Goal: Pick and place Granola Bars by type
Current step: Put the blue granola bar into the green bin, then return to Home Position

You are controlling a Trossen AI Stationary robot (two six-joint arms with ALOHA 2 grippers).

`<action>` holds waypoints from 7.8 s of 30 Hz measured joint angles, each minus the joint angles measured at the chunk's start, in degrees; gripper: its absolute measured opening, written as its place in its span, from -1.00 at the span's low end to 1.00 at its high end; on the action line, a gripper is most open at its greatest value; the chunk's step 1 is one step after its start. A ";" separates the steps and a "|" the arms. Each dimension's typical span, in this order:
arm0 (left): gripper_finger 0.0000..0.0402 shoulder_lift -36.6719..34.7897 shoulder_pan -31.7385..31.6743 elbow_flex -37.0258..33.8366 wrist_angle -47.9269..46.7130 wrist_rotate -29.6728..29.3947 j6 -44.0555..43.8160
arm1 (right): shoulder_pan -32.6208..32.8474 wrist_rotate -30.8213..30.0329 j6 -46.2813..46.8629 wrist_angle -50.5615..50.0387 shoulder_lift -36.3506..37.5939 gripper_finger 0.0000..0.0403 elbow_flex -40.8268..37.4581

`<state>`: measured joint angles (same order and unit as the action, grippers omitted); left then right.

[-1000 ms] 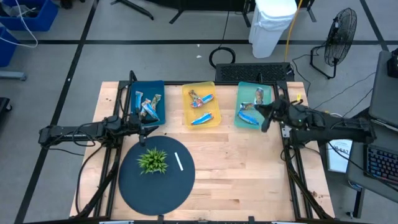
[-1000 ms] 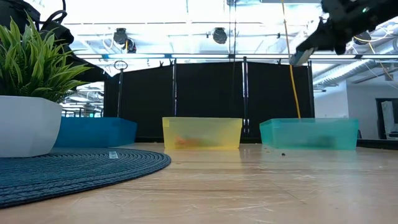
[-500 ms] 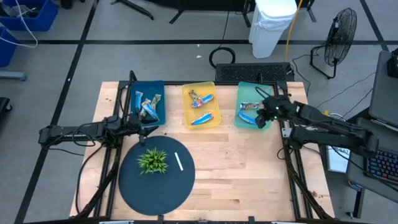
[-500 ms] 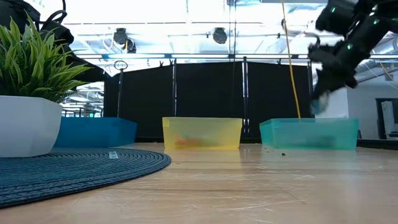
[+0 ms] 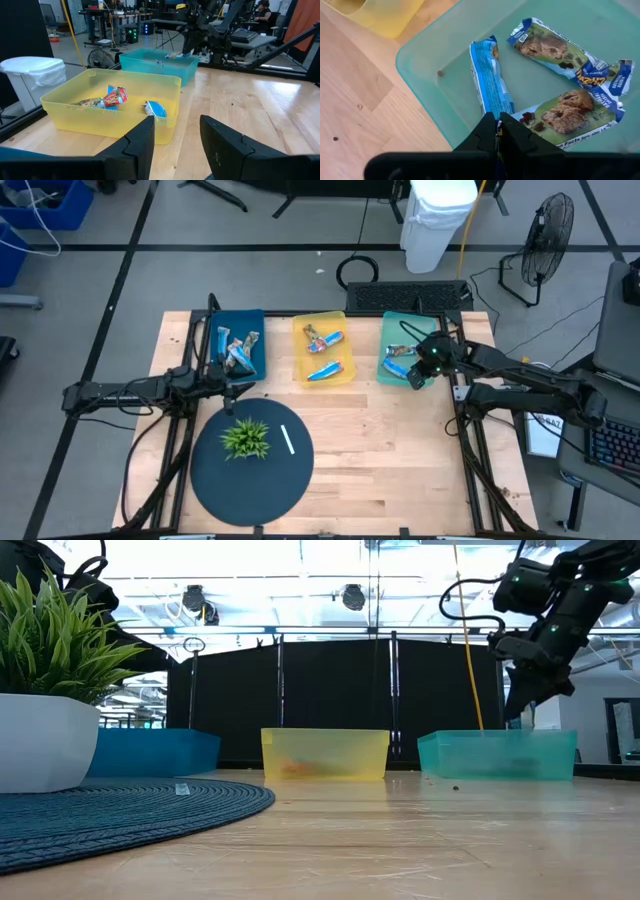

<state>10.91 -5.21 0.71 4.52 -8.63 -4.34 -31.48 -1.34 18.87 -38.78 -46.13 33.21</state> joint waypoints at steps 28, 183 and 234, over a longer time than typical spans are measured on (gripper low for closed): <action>-0.20 0.00 0.00 0.00 0.00 -0.01 0.00 | 13.63 4.35 -3.76 24.81 16.53 -0.43 -4.50; -0.20 0.01 0.00 0.00 0.00 -0.02 0.00 | 29.38 -7.57 -12.90 41.92 45.95 -0.56 -32.41; -0.20 0.00 0.00 0.00 0.00 -0.04 0.00 | 29.38 -7.57 -12.91 41.94 45.95 -0.56 -32.37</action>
<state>10.90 -5.21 0.71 4.52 -8.67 -4.34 -2.11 -8.91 5.96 3.16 -0.19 0.84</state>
